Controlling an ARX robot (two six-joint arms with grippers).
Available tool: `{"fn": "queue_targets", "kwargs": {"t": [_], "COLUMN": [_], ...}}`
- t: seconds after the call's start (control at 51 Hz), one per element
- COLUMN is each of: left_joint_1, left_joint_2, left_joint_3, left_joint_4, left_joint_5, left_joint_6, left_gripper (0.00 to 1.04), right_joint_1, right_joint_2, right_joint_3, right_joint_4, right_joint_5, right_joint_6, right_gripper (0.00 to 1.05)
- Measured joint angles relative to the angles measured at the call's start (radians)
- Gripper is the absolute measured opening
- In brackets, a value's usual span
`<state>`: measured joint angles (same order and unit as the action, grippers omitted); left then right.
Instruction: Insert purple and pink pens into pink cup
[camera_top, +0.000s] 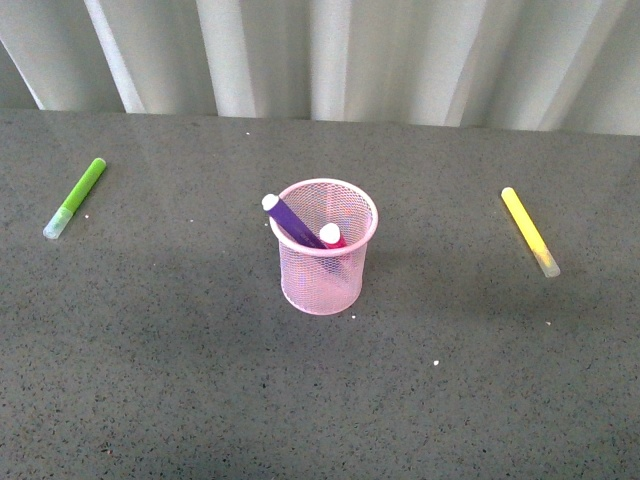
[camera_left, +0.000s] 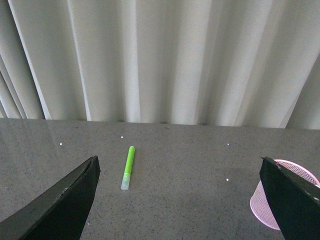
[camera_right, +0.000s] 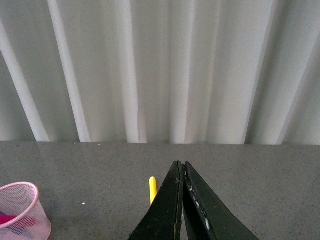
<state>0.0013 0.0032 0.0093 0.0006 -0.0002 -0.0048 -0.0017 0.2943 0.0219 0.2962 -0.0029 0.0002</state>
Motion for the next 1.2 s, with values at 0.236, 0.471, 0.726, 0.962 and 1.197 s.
{"fn": "queue_targets", "kwargs": {"t": [0.236, 0.471, 0.726, 0.962, 1.197], "left_joint_1": [0.000, 0.000, 0.000, 0.000, 0.000], "left_joint_2": [0.000, 0.000, 0.000, 0.000, 0.000], "left_joint_3": [0.000, 0.000, 0.000, 0.000, 0.000], "left_joint_4": [0.000, 0.000, 0.000, 0.000, 0.000], "left_joint_5": [0.000, 0.000, 0.000, 0.000, 0.000], "left_joint_6": [0.000, 0.000, 0.000, 0.000, 0.000], "left_gripper": [0.98, 0.98, 0.98, 0.98, 0.98], "right_joint_1": [0.000, 0.000, 0.000, 0.000, 0.000], "right_joint_2": [-0.093, -0.282, -0.290, -0.290, -0.290], "right_joint_3": [0.000, 0.000, 0.000, 0.000, 0.000], "right_joint_4": [-0.092, -0.290, -0.294, -0.294, -0.294], "right_joint_5": [0.002, 0.002, 0.002, 0.002, 0.002], "right_joint_6": [0.000, 0.001, 0.000, 0.000, 0.000], "right_gripper": [0.03, 0.03, 0.03, 0.26, 0.72]}}
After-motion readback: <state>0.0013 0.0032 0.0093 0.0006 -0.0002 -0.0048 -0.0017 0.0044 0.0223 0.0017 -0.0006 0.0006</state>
